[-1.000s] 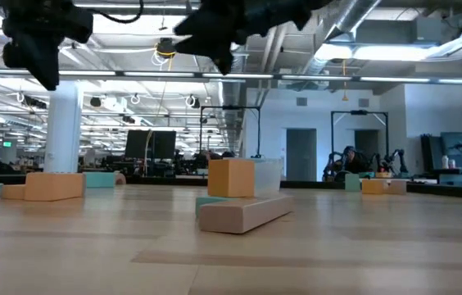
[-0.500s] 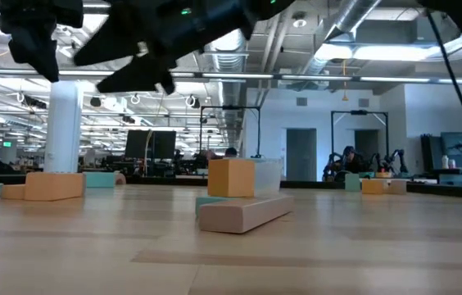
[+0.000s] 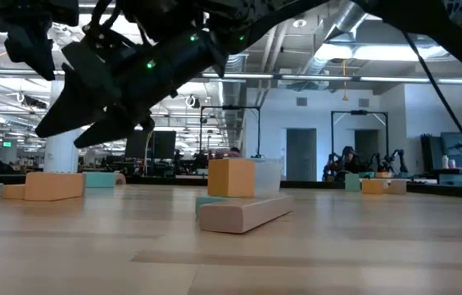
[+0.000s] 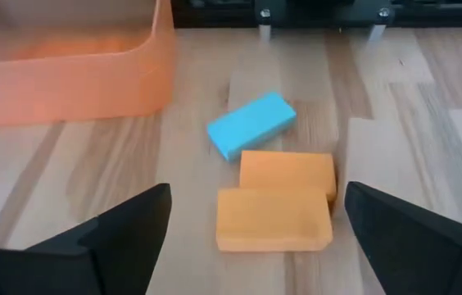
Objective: Sort & place blocks by color
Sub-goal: Put the orange block into the transparent white bin
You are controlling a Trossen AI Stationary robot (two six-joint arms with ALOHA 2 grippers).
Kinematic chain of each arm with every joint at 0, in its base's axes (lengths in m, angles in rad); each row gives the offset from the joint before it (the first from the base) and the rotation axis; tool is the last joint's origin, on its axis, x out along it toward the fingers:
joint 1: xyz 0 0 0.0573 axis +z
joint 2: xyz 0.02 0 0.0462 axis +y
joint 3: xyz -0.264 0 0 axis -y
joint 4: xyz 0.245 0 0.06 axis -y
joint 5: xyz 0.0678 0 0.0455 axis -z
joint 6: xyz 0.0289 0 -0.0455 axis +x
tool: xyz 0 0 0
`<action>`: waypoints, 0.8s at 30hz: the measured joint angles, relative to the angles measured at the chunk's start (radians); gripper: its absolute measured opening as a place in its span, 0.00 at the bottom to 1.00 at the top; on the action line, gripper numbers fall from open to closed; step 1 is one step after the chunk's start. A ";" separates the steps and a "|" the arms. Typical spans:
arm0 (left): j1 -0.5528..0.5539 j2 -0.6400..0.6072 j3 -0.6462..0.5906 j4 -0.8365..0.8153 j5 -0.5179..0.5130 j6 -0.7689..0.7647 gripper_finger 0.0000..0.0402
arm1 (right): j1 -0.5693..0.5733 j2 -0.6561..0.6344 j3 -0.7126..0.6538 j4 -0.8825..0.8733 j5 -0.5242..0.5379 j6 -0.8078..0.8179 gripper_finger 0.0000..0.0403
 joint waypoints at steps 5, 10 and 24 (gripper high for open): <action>0.000 0.000 0.000 0.000 -0.001 0.000 0.32 | 0.000 0.009 0.004 -0.002 0.007 -0.038 0.95; 0.000 0.000 0.000 0.001 -0.002 0.000 0.32 | -0.001 0.016 0.004 0.007 0.007 -0.039 0.95; 0.000 0.001 0.000 0.004 -0.021 -0.005 0.32 | -0.005 0.056 0.005 0.028 0.056 -0.032 0.95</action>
